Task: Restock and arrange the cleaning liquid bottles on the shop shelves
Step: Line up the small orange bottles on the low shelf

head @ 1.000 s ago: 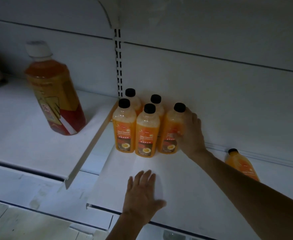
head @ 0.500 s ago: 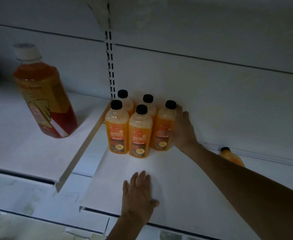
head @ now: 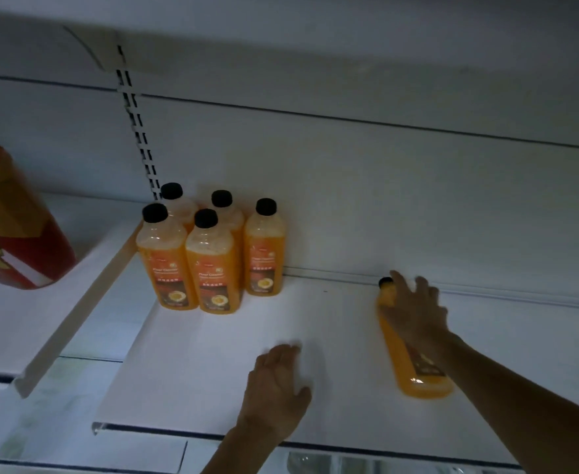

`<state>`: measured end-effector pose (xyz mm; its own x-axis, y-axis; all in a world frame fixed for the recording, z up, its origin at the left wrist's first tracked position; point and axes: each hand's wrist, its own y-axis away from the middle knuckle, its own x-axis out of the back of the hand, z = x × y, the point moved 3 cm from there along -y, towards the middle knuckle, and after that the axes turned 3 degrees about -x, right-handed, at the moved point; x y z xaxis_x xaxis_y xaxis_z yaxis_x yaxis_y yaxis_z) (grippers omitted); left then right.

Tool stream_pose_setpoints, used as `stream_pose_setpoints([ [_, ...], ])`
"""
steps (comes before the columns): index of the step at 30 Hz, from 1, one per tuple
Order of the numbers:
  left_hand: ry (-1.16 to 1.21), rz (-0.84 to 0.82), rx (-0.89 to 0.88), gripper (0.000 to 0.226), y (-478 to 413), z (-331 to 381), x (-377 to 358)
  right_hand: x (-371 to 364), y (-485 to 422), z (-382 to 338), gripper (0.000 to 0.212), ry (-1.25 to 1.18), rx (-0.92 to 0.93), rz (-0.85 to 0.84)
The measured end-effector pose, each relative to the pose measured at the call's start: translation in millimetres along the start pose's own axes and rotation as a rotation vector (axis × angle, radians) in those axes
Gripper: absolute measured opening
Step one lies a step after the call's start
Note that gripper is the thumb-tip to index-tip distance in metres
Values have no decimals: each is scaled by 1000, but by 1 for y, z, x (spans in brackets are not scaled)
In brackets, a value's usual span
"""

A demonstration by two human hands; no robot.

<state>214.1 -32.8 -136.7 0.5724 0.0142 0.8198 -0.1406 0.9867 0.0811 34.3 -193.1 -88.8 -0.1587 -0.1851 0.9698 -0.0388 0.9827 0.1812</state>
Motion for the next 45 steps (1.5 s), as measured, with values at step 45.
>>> stream_pose_setpoints([
  [45, -268, 38, 93, 70, 28, -86, 39, -19, 113, -157, 70, -700, 644, 85],
])
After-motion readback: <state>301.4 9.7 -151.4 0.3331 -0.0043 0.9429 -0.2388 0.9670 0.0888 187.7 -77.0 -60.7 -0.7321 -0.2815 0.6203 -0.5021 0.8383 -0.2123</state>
